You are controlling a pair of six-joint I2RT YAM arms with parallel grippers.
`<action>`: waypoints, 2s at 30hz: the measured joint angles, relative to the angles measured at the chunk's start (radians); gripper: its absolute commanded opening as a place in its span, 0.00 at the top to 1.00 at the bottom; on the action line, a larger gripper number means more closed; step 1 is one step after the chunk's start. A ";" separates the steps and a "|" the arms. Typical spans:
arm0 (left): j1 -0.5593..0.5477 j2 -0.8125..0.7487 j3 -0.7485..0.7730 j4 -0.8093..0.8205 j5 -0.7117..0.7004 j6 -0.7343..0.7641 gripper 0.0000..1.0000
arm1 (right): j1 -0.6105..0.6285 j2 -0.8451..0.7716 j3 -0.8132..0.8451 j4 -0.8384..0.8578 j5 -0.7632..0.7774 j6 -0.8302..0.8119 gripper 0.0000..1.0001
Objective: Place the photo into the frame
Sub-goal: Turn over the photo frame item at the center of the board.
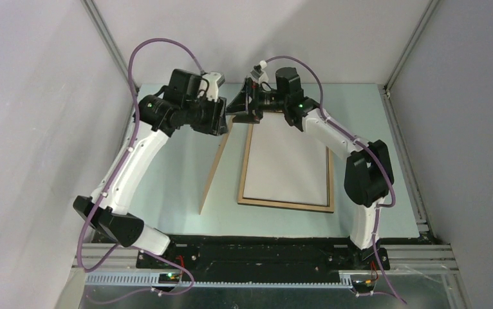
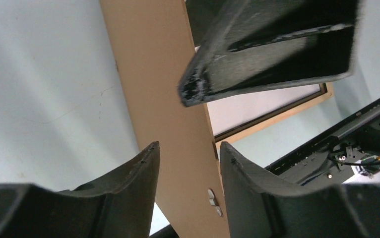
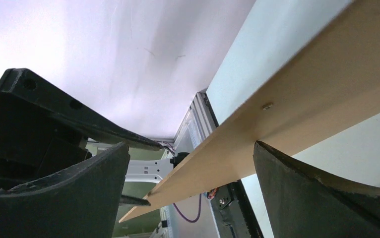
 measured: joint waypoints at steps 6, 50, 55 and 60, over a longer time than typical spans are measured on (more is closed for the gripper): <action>-0.021 -0.003 0.000 0.011 0.001 0.001 0.42 | 0.003 -0.007 -0.028 0.005 0.019 0.013 0.03; 0.026 -0.135 -0.045 0.031 -0.042 0.049 0.27 | -0.098 -0.149 -0.333 -0.167 0.306 -0.156 0.95; 0.058 -0.122 -0.046 0.031 -0.029 0.065 0.28 | -0.114 -0.149 -0.347 -0.159 0.303 -0.150 1.00; 0.109 -0.109 -0.067 0.050 -0.008 0.074 0.29 | -0.147 -0.149 -0.417 -0.109 0.288 -0.131 1.00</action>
